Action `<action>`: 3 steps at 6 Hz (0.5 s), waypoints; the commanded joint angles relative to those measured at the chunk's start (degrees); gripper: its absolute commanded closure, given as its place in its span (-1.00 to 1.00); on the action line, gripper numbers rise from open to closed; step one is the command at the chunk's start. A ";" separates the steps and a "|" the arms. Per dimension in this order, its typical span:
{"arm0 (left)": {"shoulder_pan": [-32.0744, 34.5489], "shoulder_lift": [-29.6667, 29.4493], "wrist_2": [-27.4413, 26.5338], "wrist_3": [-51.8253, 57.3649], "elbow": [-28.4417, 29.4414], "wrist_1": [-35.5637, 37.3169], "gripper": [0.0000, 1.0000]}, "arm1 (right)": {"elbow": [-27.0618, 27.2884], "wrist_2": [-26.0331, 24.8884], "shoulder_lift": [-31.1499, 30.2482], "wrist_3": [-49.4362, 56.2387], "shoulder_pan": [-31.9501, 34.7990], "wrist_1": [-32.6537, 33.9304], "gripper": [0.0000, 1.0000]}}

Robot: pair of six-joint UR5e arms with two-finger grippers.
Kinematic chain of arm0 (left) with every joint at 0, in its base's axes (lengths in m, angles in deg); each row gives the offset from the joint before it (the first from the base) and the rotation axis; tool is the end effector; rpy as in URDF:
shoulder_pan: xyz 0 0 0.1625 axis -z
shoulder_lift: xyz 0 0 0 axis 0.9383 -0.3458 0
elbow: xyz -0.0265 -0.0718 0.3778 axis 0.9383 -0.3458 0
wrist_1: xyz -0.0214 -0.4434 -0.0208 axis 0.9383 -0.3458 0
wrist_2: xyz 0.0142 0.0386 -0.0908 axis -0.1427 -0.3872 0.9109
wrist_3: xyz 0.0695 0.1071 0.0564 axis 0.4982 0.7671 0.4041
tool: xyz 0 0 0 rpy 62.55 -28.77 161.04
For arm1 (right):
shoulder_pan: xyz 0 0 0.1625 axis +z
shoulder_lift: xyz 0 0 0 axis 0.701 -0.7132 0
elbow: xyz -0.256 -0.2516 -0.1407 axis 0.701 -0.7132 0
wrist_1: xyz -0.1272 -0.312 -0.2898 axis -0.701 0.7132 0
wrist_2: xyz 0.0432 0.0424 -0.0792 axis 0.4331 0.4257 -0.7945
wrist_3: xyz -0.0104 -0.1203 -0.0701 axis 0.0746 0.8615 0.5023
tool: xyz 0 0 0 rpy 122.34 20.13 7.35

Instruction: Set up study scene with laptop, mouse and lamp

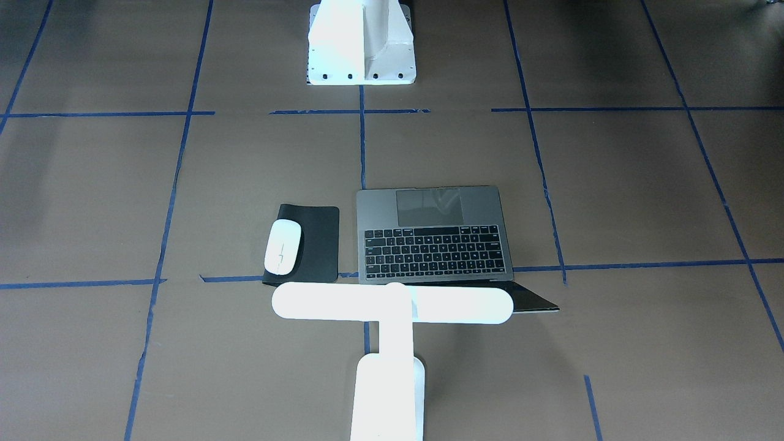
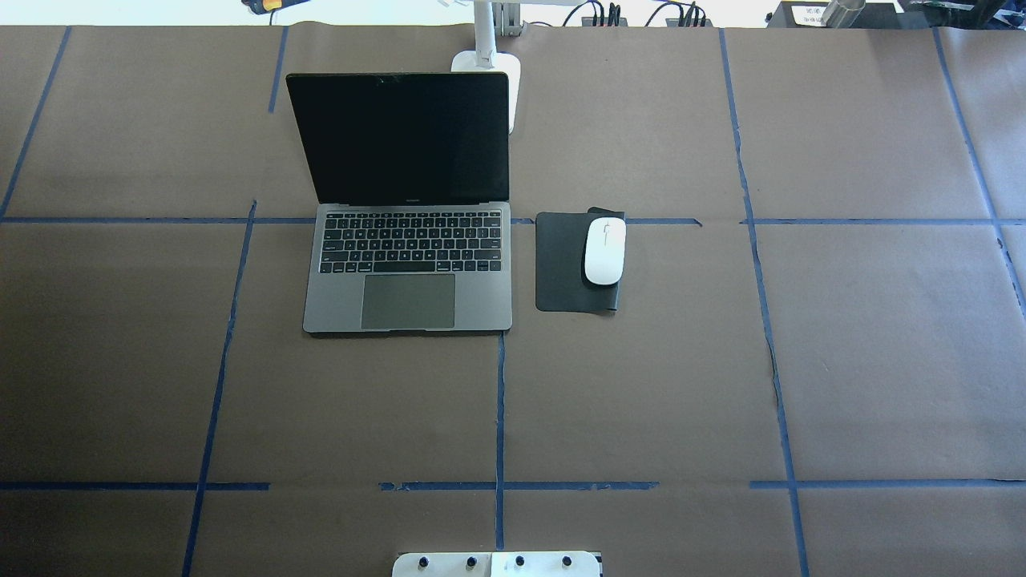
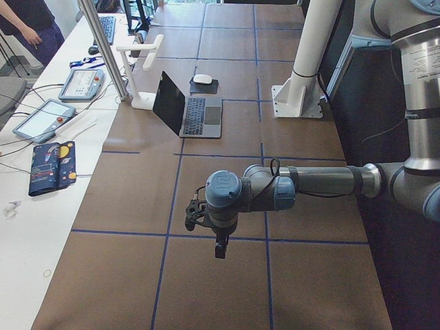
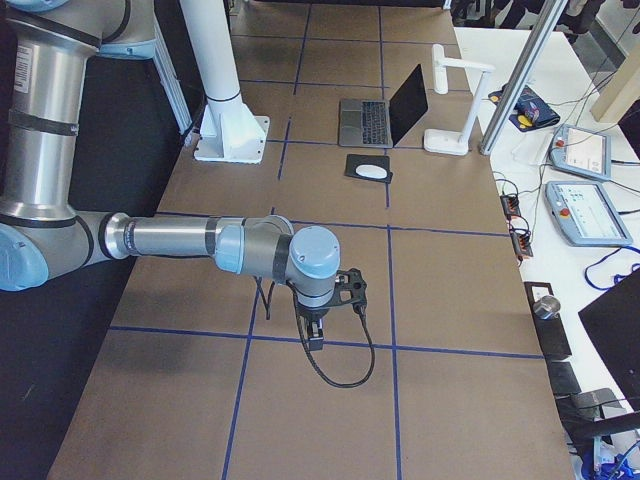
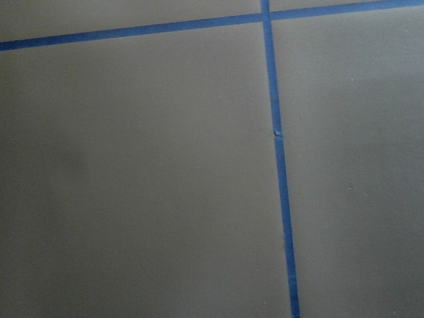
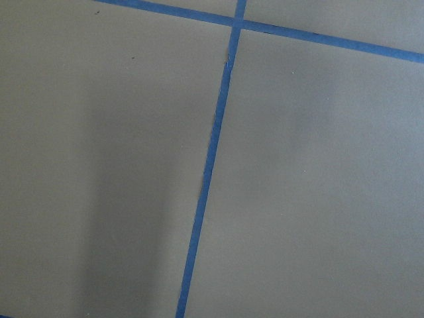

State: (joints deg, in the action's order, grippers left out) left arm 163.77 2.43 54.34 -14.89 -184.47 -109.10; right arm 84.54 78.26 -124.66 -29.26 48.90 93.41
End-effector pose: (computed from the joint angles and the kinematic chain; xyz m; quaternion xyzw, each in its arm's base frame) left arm -0.0681 -0.4215 0.6505 0.0235 0.3639 0.0516 0.9297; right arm 0.0614 -0.4204 0.6260 0.0190 -0.3773 -0.0932 0.9212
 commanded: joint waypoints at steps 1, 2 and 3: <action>-0.05 0.17 -0.32 0.15 -1.12 -0.17 -1.00 | 0.09 0.15 -0.10 -0.13 -0.42 0.00 -1.00; -0.22 0.17 -0.40 0.15 -1.21 -0.17 -1.00 | 0.00 0.15 -0.10 -0.13 -1.38 0.00 -1.00; -0.31 0.69 -0.06 0.15 -0.95 -0.08 -1.00 | 0.09 0.07 -0.01 -0.13 -3.04 -0.09 -1.00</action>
State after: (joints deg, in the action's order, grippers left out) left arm 163.57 2.78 54.06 -14.74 -185.53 -109.23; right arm 84.58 78.38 -124.73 -29.39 47.27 93.38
